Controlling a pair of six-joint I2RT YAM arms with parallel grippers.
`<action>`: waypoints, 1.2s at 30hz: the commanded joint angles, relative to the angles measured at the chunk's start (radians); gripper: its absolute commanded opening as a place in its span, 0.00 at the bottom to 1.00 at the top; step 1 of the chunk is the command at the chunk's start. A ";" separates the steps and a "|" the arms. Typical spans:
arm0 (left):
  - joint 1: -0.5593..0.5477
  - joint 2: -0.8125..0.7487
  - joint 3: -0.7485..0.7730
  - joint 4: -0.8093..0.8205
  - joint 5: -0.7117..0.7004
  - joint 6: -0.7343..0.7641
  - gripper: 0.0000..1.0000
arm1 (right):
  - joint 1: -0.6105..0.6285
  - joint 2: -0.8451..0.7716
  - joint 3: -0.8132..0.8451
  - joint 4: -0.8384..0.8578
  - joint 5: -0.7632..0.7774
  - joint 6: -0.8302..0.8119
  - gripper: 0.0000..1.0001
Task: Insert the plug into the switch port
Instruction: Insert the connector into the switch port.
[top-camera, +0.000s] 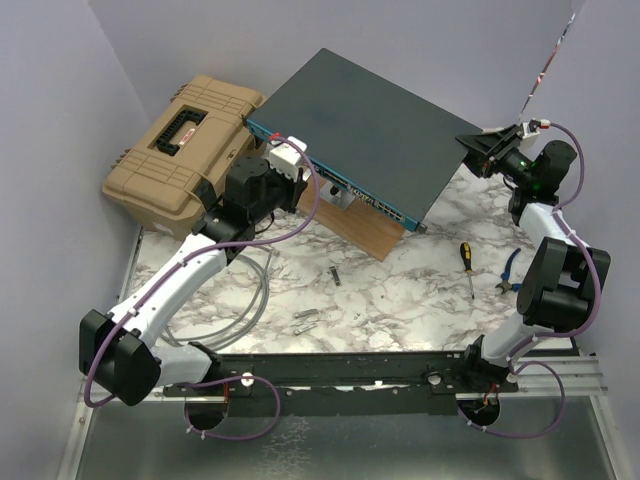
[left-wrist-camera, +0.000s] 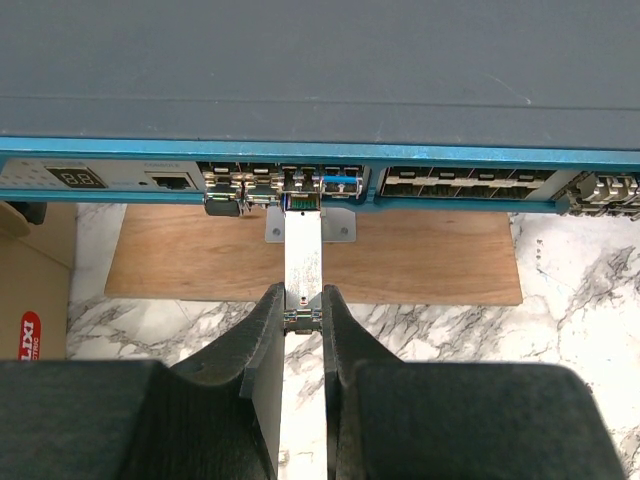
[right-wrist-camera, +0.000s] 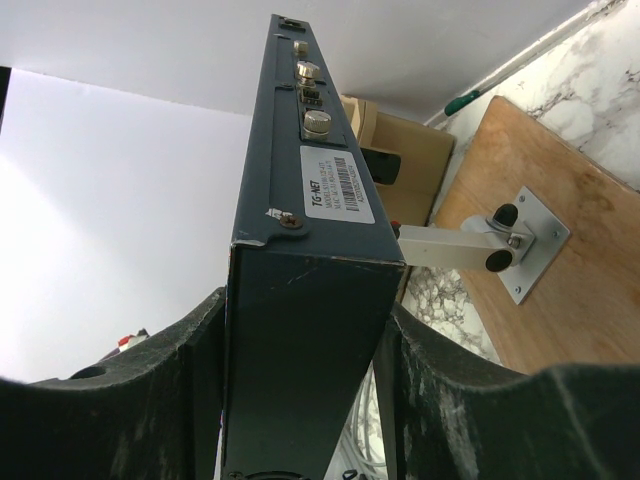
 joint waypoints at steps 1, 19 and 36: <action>0.007 0.006 0.042 0.009 0.025 -0.002 0.00 | 0.006 0.010 0.009 0.007 -0.028 -0.051 0.48; 0.010 0.045 0.107 -0.062 -0.044 -0.036 0.00 | 0.007 0.010 0.011 0.006 -0.029 -0.050 0.48; 0.008 0.091 0.185 -0.062 -0.001 -0.061 0.01 | 0.007 0.011 0.015 0.005 -0.029 -0.048 0.48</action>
